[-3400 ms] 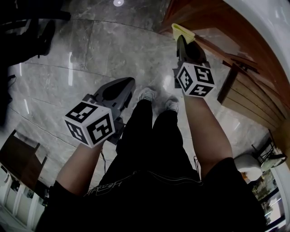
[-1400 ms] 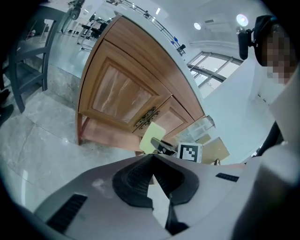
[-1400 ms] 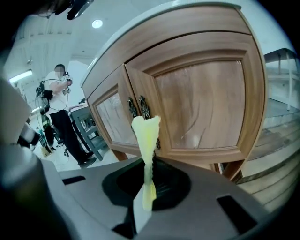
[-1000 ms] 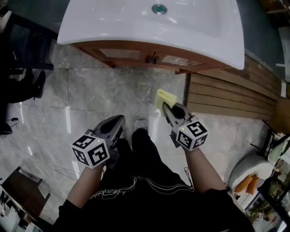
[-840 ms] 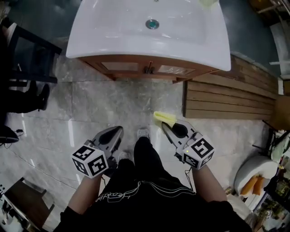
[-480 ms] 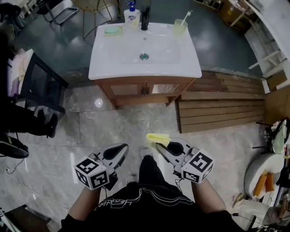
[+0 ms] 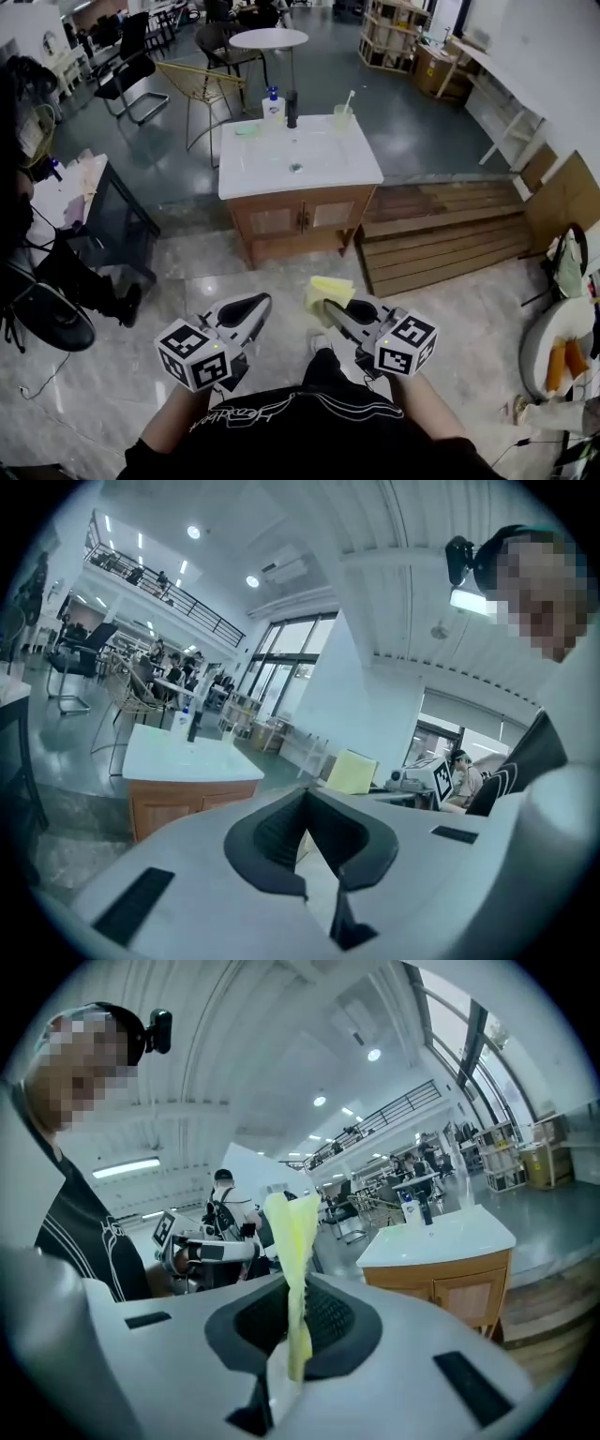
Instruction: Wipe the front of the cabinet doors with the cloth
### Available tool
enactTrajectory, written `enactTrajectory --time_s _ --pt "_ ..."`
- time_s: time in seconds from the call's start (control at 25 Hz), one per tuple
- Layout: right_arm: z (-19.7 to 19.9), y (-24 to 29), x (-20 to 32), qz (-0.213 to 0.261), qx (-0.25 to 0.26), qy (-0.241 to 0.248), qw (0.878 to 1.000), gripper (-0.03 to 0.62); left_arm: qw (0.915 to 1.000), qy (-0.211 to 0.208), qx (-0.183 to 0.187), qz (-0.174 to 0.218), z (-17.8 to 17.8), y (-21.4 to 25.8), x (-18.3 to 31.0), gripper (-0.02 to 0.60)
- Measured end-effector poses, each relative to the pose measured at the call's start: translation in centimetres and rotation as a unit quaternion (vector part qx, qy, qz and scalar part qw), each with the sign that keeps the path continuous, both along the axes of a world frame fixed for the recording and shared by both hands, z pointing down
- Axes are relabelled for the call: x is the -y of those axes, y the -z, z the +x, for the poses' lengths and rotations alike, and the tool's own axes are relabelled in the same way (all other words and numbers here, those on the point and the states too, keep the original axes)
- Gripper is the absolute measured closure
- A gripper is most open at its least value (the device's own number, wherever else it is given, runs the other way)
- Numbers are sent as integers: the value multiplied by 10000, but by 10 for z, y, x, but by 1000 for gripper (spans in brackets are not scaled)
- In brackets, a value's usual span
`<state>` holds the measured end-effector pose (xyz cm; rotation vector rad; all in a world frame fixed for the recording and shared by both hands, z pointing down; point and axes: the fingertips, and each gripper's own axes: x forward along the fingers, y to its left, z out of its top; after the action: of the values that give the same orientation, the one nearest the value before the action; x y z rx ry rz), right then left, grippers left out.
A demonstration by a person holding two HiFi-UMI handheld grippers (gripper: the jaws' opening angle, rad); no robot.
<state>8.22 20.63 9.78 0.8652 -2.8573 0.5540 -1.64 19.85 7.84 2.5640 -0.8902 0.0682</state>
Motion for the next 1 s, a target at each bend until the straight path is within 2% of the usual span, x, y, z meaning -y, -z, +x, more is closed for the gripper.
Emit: enactTrajectory --time_s 0.2,0.32,0.72,1.0 --pt "2 19 -32 -21 181 -32 9998 553 9990 -200 -126 370 4 28 -24 575" --pt "5 33 -40 94 125 -139 9998 553 9981 -295 -200 495 7 38 -32 575" --pt "6 60 -57 428 172 -229 9987 553 9965 -409 -225 691 11 54 -51 575" --pt "6 64 -64 461 298 -277 9981 553 9962 -452 -215 717 10 57 -57 575"
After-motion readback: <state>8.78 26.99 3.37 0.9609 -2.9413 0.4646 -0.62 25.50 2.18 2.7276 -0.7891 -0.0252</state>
